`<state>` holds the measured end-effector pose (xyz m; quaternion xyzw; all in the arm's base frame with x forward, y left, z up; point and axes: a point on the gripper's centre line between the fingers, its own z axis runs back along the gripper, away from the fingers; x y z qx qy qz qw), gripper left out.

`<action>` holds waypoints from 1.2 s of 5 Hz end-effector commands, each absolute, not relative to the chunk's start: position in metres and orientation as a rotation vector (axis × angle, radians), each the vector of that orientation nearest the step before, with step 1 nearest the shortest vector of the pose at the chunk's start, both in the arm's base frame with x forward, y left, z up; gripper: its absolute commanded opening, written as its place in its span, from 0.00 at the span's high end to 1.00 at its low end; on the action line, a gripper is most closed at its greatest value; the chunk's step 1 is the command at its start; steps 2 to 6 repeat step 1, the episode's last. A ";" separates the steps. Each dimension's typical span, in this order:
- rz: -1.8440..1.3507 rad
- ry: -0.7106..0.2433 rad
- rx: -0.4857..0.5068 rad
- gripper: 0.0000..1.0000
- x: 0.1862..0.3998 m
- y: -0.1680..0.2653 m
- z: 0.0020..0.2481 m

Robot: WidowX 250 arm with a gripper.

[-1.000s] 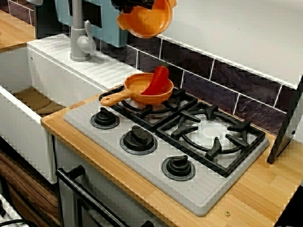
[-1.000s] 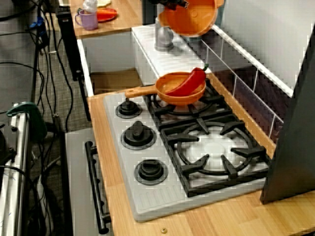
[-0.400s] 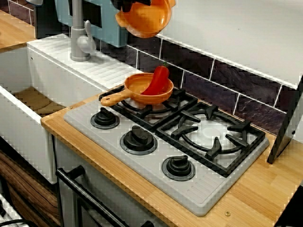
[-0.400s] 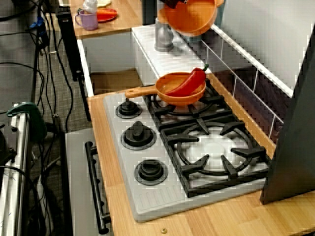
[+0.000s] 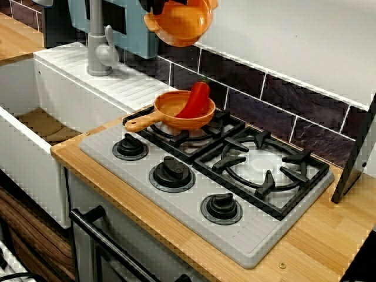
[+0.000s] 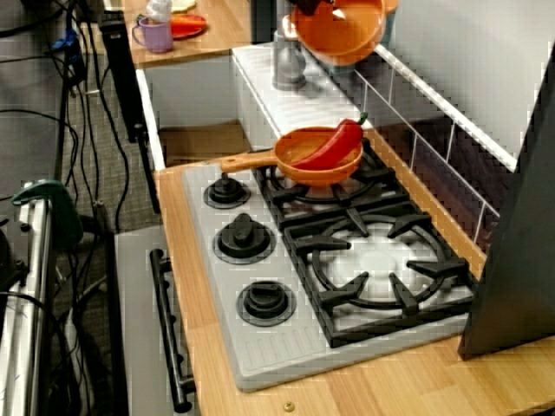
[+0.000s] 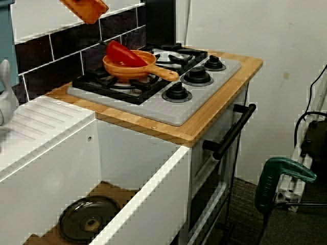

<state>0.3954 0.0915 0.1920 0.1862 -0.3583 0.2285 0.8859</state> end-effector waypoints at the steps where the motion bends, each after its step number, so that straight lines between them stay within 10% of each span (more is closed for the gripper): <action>1: 0.460 -0.716 0.327 1.00 0.396 0.092 0.209; 6: 0.460 -0.716 0.327 1.00 0.396 0.092 0.209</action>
